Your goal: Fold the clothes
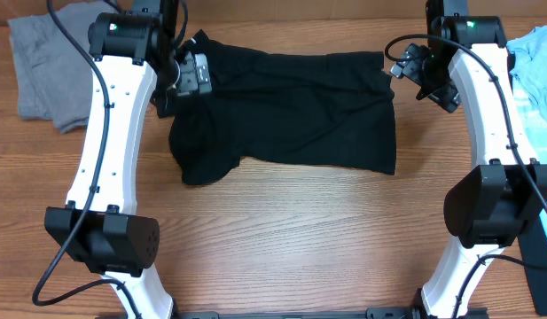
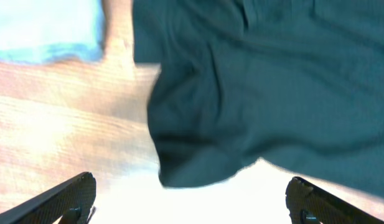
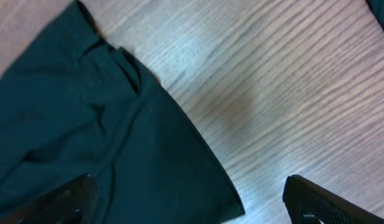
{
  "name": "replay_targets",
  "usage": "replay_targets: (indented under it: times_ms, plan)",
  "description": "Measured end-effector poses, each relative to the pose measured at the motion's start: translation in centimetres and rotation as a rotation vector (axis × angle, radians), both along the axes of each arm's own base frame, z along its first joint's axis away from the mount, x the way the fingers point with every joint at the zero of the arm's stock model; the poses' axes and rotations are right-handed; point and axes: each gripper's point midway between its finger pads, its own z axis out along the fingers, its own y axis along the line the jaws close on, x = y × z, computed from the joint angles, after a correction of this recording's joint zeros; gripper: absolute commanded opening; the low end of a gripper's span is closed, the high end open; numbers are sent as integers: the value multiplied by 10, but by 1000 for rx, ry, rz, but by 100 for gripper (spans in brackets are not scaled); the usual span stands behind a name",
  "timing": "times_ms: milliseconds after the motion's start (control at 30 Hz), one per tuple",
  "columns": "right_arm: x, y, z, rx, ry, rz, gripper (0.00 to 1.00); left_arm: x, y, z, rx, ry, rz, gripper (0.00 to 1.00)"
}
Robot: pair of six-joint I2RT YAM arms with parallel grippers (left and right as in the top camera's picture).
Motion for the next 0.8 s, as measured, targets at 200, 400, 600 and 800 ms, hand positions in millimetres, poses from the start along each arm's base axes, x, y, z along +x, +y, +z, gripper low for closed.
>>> replay_targets:
  times_ms: [200,400,600,800]
  plan:
    - [-6,7,-2,25,34,66,100,-35,-31,-47,-7,187,-96,98]
    - [-11,10,-4,38,55,96,100,-54,-64,-115,-31,279,-175,88]
    - [-10,10,-18,38,62,106,100,-64,-64,-169,-33,301,-178,90]
    - [-23,11,-50,50,126,97,100,-67,-49,-189,-18,305,-146,86]
